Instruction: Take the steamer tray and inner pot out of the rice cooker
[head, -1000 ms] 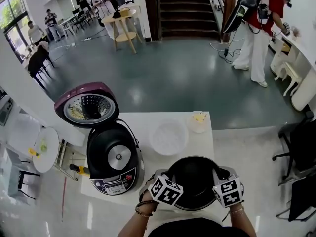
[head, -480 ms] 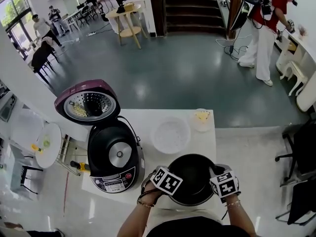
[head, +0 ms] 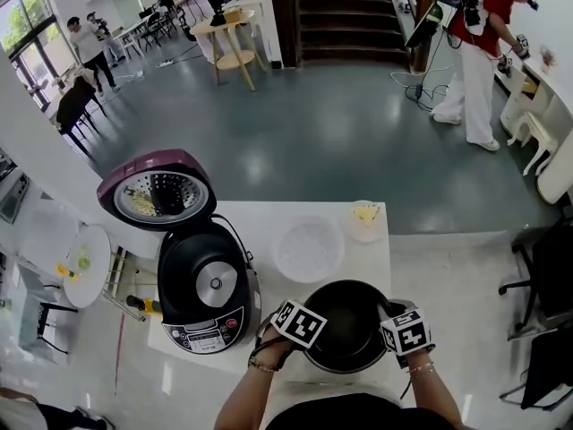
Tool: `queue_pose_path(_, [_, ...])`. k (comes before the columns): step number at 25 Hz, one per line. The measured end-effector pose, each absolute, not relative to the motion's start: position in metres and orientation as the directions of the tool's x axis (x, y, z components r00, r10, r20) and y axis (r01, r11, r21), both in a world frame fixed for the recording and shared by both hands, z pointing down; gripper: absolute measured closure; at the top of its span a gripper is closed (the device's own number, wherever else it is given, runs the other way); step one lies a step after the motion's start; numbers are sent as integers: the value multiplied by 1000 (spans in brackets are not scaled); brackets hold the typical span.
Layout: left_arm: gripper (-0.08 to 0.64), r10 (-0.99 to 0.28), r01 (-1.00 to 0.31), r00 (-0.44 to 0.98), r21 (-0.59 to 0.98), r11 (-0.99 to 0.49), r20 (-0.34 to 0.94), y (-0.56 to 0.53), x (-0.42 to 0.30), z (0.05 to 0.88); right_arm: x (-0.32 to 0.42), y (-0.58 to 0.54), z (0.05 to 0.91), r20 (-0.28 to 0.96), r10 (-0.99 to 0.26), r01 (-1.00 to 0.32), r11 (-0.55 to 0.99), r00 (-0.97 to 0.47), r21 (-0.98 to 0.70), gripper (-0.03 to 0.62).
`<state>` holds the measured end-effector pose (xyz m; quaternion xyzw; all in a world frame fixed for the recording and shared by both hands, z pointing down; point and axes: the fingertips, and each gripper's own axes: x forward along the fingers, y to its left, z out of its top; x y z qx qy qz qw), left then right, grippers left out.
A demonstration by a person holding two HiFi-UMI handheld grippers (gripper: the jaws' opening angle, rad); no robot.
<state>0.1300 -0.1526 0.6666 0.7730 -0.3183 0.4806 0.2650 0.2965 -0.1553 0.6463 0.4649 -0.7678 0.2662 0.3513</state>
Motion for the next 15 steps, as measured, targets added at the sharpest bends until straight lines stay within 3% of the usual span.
queue_pose_path(4, [522,-310,-785,381,127,-607,871,-157,126,661,295,-157,643,773,-558,-898,438,-303,-36,572])
queue_pose_path(6, [521,-361,-796,362,83,-600,859,-156,121,659,298,-157,639,762,-580,-901,433,-288,-11,483])
queue_pose_path(8, [516,-404,-800,303,0,-601,863,-154,113,658,300,-157,631,744,-600,-904,428,-294,-12,443])
queue_pose_path(13, [472,-444,-816,265,-47,-576,856,-153,103,655,296,-155,620,717,-622,-895,447,-315,-6,440])
queue_pose_path(15, [417,-453,-814,264,-55,-578,851,-156,100,650,297,-155,618,717,-626,-896,444,-307,5,440])
